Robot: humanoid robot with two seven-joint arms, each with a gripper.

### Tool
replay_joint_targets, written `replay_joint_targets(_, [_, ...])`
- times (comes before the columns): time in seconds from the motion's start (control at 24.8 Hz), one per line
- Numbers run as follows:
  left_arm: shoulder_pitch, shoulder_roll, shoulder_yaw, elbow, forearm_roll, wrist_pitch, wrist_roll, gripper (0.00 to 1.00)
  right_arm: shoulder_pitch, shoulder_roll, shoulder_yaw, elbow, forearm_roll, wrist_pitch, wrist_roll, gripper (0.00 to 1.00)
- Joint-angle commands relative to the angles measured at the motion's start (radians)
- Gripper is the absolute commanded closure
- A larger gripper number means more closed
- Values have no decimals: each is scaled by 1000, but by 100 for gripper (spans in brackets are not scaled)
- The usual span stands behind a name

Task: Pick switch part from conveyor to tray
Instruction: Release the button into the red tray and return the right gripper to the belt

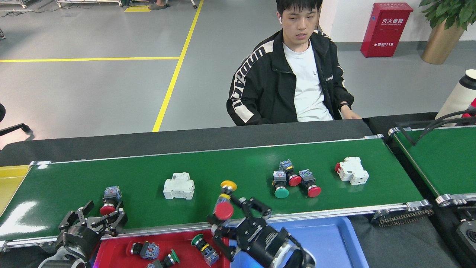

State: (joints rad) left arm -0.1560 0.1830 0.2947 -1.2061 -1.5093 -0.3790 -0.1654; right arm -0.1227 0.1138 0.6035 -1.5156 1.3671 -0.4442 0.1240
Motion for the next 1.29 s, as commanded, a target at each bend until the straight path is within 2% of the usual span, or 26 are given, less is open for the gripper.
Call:
replay_joint_targets(0.0, [-17, 13, 4, -4, 15, -24, 12, 96, -5, 27, 47, -1, -6, 79, 42, 1])
replay_joint_targets(0.28, [10, 15, 7, -35, 83, -72, 18, 96, -20, 46, 39, -1, -11, 121, 48, 1])
replay_joint_targets(0.36, [41, 18, 18, -92, 104, -126, 20, 96, -40, 47, -37, -14, -11, 180, 43, 1])
replay_joint_targets(0.44, [93, 23, 32, -165, 146, -228, 20, 95, -66, 49, -131, -26, -13, 249, 40, 1])
replay_joint_targets(0.57, [236, 24, 44, -312, 158, -406, 29, 95, -80, 41, -269, -32, -13, 323, 37, 1])
replay_joint_targets(0.69, [366, 36, 38, -426, 155, -406, 47, 95, -54, 26, -376, -57, -11, 354, -7, 1])
replay_joint_targets(0.81, [432, 67, 34, -461, 141, -406, 53, 94, 38, -8, -456, -118, -13, 374, -21, 1])
replay_joint_targets(0.85, [434, 72, 32, -457, 132, -406, 56, 85, 78, -8, -473, -129, -11, 380, -40, 1])
replay_joint_targets(0.93, [437, 70, 32, -451, 127, -406, 73, 43, 156, -13, -481, -149, -11, 381, -93, 1])
replay_joint_targets(0.97, [440, 76, 32, -449, 129, -406, 95, 6, 196, -17, -481, -163, -9, 381, -115, 1])
replay_joint_targets(1.01, [443, 70, 32, -448, 130, -406, 109, 0, 230, -34, -482, -176, -9, 381, -126, 1])
replay_joint_targets(1.13, [449, 64, 35, -443, 136, -406, 112, 0, 278, -60, -482, -198, -9, 383, -147, 1])
replay_joint_targets(1.25, [454, 56, 50, -443, 139, -406, 113, 0, 270, -59, -481, -193, -5, 384, -147, 1])
